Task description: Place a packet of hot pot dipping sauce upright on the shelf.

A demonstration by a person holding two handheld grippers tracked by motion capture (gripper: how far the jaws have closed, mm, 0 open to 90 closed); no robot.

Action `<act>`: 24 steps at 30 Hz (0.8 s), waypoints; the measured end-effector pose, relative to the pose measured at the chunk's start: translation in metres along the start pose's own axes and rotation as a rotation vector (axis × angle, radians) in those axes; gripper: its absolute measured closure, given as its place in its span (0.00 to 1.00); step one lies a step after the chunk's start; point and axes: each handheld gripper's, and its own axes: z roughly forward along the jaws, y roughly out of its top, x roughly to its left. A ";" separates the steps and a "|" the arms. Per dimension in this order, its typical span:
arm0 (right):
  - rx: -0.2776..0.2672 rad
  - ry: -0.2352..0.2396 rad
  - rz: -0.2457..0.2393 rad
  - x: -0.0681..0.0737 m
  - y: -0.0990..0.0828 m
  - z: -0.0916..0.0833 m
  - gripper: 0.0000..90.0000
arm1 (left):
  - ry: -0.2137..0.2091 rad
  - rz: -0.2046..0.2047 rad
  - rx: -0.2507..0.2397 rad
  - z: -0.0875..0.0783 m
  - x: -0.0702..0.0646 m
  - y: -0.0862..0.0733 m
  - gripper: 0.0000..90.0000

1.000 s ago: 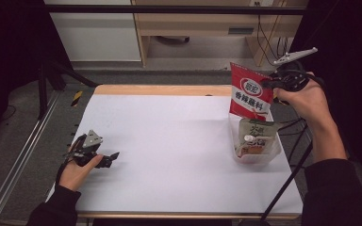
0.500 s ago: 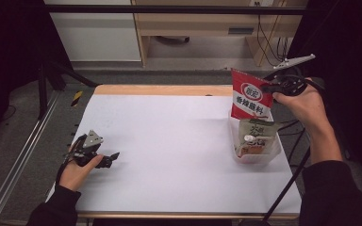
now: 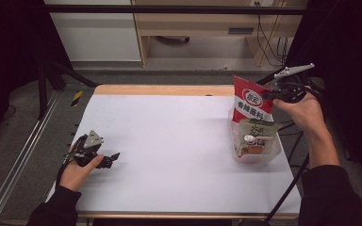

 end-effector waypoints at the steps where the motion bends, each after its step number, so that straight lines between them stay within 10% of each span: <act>1: -0.001 0.001 0.005 -0.001 -0.002 0.000 1.00 | 0.000 0.001 0.000 0.000 0.000 0.000 0.09; 18: 0.034 -0.027 0.055 -0.009 -0.030 -0.007 0.99 | -0.007 0.013 0.013 0.002 -0.002 0.000 0.09; 24: 0.037 -0.044 0.048 -0.009 -0.036 -0.006 0.78 | -0.006 0.011 0.014 0.002 -0.002 0.000 0.09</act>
